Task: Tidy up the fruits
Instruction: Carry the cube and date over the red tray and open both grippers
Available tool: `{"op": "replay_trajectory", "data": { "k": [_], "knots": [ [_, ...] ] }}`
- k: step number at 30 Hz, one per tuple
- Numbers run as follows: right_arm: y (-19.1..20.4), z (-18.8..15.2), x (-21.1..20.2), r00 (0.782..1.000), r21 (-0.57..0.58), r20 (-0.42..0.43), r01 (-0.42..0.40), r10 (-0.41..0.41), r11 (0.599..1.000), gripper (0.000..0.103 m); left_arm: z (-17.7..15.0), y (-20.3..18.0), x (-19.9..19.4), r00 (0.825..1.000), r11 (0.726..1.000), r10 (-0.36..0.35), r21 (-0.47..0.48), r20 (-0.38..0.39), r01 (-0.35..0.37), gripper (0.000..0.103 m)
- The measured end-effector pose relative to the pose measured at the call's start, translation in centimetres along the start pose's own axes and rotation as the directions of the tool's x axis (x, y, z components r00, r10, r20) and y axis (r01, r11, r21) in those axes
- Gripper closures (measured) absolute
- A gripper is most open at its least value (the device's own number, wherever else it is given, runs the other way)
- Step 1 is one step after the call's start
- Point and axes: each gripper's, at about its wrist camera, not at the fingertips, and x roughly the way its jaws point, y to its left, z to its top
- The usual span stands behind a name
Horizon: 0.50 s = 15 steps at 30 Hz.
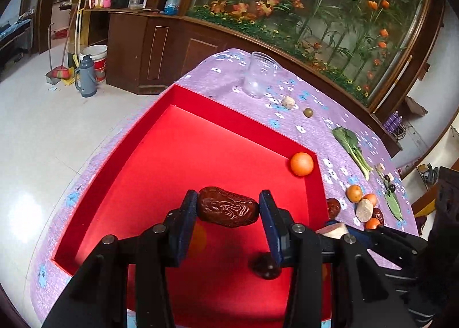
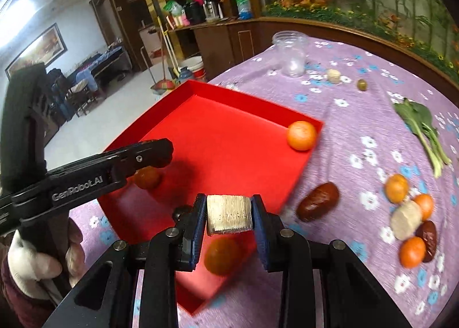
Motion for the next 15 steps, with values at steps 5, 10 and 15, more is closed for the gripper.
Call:
{"op": "replay_trajectory", "data": {
  "k": [5,10,15],
  "knots": [
    [0.4,0.4,2.2,0.999,-0.001,-0.034,0.005,-0.005,1.0,0.069,0.3,1.3,0.5,1.0,0.999,0.001,-0.034,-0.007,-0.001,0.06],
    [0.0,0.7,3.1,0.999,0.028,-0.046,-0.019,0.02,0.999,0.068,0.5,2.4,0.6,0.999,0.995,-0.034,-0.096,-0.012,0.033,0.054],
    [0.0,0.9,2.2,1.0,0.026,-0.017,-0.024,0.024,0.999,0.062,0.8,3.7,-0.3,0.997,0.98,-0.07,-0.183,0.018,0.072,0.042]
  ]
}}
